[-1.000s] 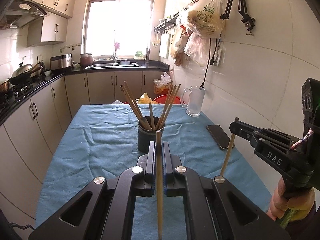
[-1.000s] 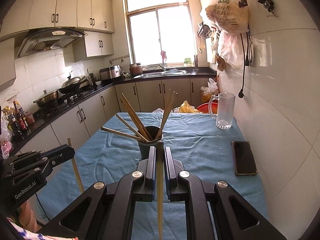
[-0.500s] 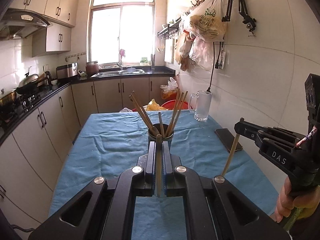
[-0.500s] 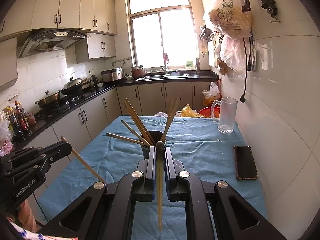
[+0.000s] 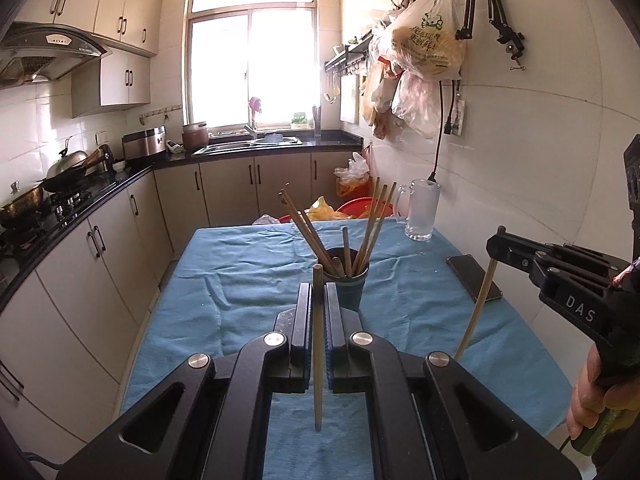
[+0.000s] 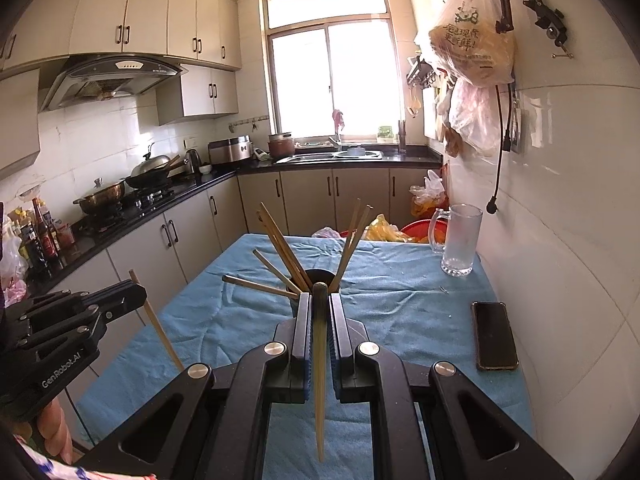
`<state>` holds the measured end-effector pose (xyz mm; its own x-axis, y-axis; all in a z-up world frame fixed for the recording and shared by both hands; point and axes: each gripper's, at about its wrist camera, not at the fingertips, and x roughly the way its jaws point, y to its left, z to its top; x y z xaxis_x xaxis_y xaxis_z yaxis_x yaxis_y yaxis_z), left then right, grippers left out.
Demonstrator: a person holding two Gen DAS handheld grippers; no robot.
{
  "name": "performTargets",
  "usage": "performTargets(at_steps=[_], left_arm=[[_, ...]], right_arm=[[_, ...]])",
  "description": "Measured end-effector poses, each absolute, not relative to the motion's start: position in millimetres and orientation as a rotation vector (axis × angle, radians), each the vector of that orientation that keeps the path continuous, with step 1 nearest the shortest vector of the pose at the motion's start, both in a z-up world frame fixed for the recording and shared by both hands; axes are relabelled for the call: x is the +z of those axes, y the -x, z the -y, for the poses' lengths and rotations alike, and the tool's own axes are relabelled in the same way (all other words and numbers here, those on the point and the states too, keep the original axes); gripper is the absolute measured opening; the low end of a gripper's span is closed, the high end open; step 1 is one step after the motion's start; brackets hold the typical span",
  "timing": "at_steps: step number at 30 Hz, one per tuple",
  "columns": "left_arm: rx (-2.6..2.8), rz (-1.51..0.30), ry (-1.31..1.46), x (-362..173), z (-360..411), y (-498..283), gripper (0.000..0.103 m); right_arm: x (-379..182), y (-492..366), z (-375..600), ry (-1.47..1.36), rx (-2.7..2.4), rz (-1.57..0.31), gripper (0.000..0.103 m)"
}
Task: Organize utensils
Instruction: 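Lift both chopsticks and carry them toward the holder cup, then lower the left gripper's chopstick into the cup while the right gripper lowers its own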
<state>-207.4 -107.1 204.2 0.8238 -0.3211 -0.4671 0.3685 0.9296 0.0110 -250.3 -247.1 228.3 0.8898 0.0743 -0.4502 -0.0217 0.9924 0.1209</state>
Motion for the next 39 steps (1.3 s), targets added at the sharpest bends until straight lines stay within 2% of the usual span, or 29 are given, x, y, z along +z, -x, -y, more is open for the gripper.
performTargets(at_steps=[27,39], left_arm=[[-0.299,-0.518,-0.131,206.4,81.1,154.1,0.005],[-0.297,-0.536,-0.105,223.4,64.9,124.7,0.005]], right_arm=[[241.5,205.8,239.3,-0.117,0.081,-0.478,0.008],[254.0,181.5,238.5,-0.126,0.087,-0.473,0.008]])
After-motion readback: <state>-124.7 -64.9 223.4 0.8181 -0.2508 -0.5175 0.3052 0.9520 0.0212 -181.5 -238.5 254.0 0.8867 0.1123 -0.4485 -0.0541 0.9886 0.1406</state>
